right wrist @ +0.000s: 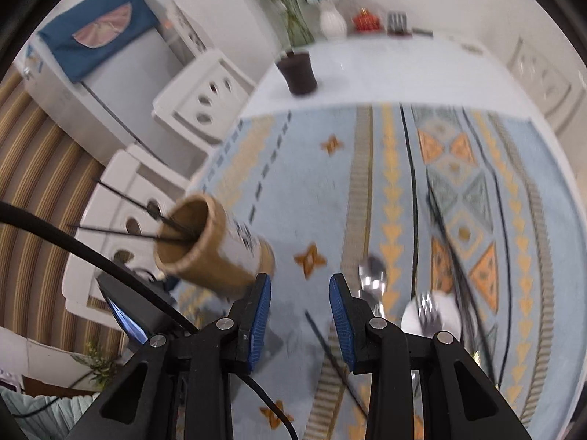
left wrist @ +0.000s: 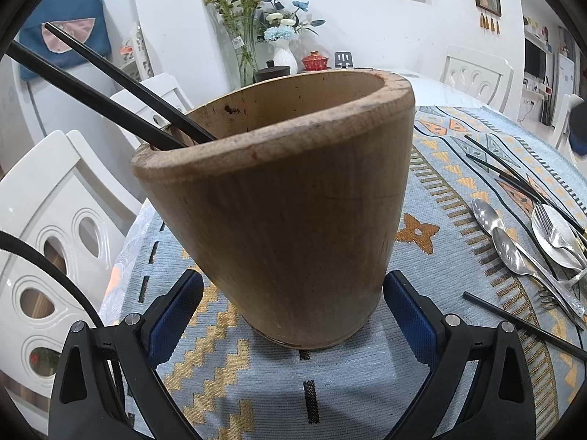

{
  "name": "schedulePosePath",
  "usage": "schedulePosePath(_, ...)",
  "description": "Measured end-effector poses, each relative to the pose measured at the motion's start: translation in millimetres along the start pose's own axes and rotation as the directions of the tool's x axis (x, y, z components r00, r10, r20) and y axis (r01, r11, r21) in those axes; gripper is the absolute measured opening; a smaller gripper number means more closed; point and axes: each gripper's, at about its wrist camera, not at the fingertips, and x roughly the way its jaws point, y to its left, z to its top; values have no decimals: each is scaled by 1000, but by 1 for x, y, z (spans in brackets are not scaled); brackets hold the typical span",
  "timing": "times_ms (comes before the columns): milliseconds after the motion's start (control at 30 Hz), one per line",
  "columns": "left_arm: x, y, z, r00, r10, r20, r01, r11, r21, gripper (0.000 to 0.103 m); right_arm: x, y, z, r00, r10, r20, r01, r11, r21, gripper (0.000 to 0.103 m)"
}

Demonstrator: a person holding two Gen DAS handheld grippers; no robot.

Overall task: Organize utensils
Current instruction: 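Return the right gripper to the utensil pile and grasp a chopstick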

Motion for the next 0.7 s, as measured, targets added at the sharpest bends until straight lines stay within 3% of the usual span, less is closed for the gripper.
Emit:
schedulePosePath(267, 0, 0, 0, 1000, -1, 0, 1, 1000, -1, 99, 19, 3, -14, 996, -61, -69, 55, 996, -76, 31)
schedulePosePath(533, 0, 0, 0, 1000, -1, 0, 1, 1000, 0, 99, 57, -5, -43, 974, -61, -218, 44, 996, -81, 30)
schedulePosePath(700, 0, 0, 0, 1000, -1, 0, 1, 1000, 0, 99, 75, -5, -55, 962, -64, -264, 42, 995, -89, 29)
